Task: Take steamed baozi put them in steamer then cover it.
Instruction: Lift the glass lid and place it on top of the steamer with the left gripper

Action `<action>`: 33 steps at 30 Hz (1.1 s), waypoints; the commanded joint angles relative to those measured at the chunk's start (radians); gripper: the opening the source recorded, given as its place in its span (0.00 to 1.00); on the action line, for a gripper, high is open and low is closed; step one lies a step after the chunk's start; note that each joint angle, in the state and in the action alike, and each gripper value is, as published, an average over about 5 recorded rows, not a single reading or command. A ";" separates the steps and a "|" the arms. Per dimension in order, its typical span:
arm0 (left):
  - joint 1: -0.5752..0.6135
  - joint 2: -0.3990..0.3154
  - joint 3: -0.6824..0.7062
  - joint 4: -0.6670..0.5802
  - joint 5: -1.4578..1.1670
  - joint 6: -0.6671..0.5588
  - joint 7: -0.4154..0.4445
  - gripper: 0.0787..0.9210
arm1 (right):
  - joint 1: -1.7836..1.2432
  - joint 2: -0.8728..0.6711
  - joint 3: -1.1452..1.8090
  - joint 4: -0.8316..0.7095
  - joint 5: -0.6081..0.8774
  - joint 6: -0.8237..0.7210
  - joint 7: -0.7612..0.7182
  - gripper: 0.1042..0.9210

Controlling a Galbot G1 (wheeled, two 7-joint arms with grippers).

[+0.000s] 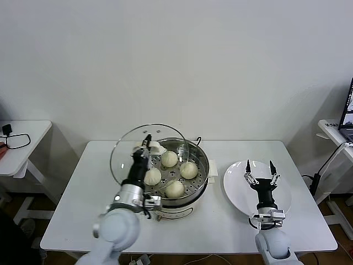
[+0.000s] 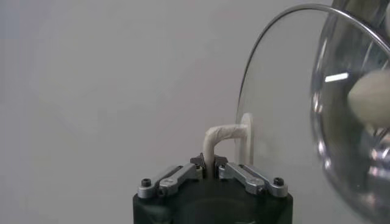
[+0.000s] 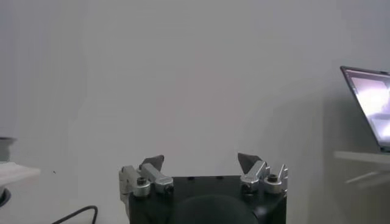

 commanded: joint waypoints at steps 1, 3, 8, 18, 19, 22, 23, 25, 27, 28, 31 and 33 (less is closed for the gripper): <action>-0.059 -0.105 0.148 0.062 0.167 0.110 0.121 0.13 | 0.013 0.010 0.004 -0.027 -0.002 0.003 -0.002 0.88; -0.061 -0.109 0.150 0.072 0.168 0.111 0.118 0.13 | 0.014 0.009 0.005 -0.027 -0.002 0.003 -0.002 0.88; -0.057 -0.115 0.161 0.098 0.160 0.105 0.095 0.13 | 0.015 0.011 0.009 -0.028 -0.002 0.003 -0.002 0.88; -0.056 -0.136 0.165 0.137 0.159 0.099 0.044 0.13 | 0.009 0.011 0.016 -0.028 -0.004 0.005 -0.007 0.88; -0.056 -0.138 0.165 0.141 0.158 0.098 0.040 0.13 | 0.009 0.010 0.016 -0.029 -0.003 0.005 -0.007 0.88; -0.059 -0.143 0.163 0.154 0.156 0.095 0.026 0.13 | 0.010 0.010 0.017 -0.029 -0.003 0.006 -0.007 0.88; -0.061 -0.145 0.162 0.160 0.156 0.093 0.021 0.13 | 0.010 0.011 0.017 -0.029 -0.002 0.006 -0.006 0.88; -0.063 -0.145 0.161 0.171 0.156 0.091 0.016 0.13 | 0.011 0.012 0.017 -0.030 -0.002 0.006 -0.005 0.88; -0.065 -0.145 0.159 0.185 0.156 0.088 0.010 0.13 | 0.011 0.013 0.017 -0.031 -0.002 0.007 -0.005 0.88; -0.065 -0.146 0.158 0.192 0.156 0.086 0.007 0.13 | 0.012 0.013 0.017 -0.031 -0.002 0.007 -0.006 0.88; -0.067 -0.147 0.155 0.211 0.156 0.080 -0.001 0.13 | 0.012 0.014 0.016 -0.034 -0.002 0.008 -0.006 0.88; -0.068 -0.146 0.152 0.221 0.156 0.078 -0.004 0.13 | 0.012 0.014 0.016 -0.035 -0.003 0.008 -0.006 0.88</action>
